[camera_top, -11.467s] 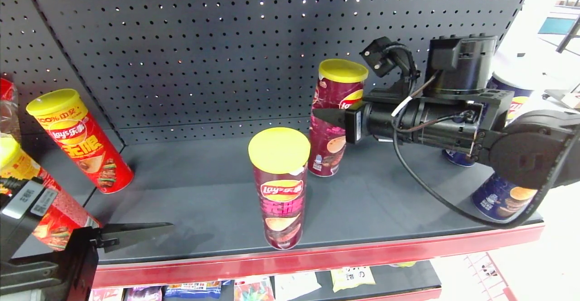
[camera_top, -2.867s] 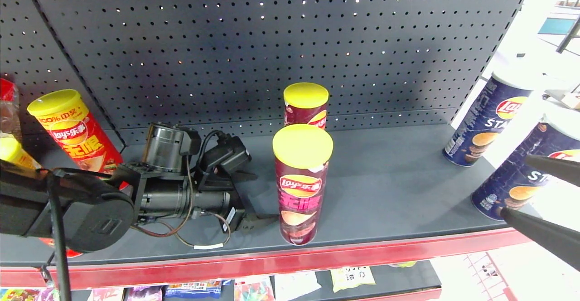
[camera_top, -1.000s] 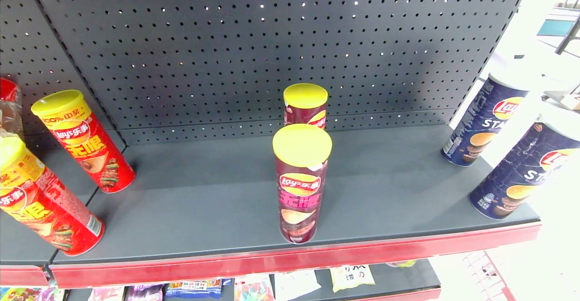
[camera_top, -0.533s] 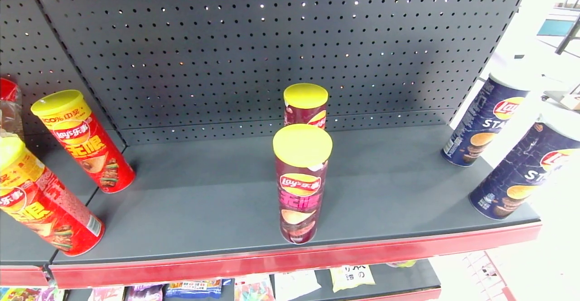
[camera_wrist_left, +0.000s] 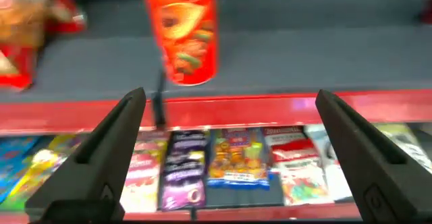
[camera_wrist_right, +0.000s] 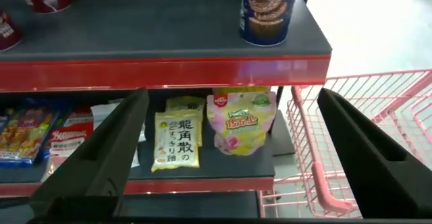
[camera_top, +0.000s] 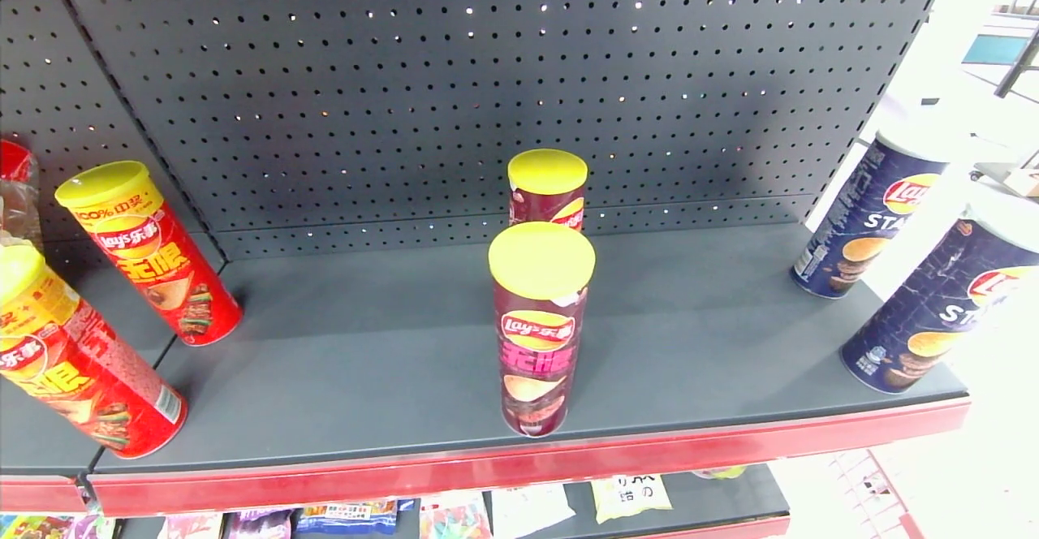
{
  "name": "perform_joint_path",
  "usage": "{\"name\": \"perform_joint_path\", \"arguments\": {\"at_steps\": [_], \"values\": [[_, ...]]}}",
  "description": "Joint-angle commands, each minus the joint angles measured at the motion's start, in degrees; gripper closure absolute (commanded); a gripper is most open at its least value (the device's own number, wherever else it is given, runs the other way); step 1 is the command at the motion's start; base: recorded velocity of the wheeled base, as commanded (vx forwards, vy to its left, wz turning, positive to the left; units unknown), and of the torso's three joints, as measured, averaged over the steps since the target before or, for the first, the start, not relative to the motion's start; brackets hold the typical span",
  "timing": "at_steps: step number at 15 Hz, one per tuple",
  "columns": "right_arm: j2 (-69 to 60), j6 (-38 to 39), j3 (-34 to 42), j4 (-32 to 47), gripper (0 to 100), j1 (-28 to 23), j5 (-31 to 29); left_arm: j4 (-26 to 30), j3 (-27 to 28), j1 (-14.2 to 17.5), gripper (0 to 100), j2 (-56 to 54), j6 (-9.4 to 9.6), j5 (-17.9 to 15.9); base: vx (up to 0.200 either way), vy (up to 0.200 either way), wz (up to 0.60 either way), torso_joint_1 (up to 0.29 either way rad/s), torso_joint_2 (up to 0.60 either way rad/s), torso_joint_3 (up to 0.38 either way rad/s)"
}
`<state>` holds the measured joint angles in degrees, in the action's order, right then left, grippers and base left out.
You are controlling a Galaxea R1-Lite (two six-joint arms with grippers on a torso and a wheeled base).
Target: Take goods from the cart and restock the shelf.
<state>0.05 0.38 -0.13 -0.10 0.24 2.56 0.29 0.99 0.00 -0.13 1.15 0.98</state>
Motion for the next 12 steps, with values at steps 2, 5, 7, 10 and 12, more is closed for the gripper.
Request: {"name": "perform_joint_path", "arguments": {"at_steps": [2, 5, 7, 10, 12], "values": [[0.0, 0.1, 0.1, 0.1, 0, -0.1, -0.5, -0.3, -1.0, 0.0, 0, 0.1, 0.61, -4.3, 0.000, 0.000, 0.00, 0.000, 0.00, 0.000], [0.0, 0.0, 0.1, 0.1, 0, -0.1, -1.0, -0.3, -1.0, 0.2, 0, 0.1, -2.11, 1.1, 0.000, 0.000, 0.00, 0.000, 0.00, 0.000], [0.0, 0.0, 0.1, 0.1, 0, -0.1, -1.0, -0.3, -1.0, 0.2, 0, 0.1, -2.20, 1.1, 0.000, 0.000, 0.00, 0.000, 0.00, 0.000], [0.0, 0.0, 0.1, 0.1, 0, -0.1, -1.0, -0.3, -1.0, 0.2, 0, 0.1, -2.20, -2.0, 0.000, 0.000, 0.00, 0.000, 0.00, 0.000], [0.0, 0.0, 0.1, 0.1, 0, -0.1, -1.0, -0.3, -1.0, 0.2, 0, 0.1, -1.94, -1.9, 0.000, 0.000, 0.00, 0.000, 0.00, 0.000]]}}
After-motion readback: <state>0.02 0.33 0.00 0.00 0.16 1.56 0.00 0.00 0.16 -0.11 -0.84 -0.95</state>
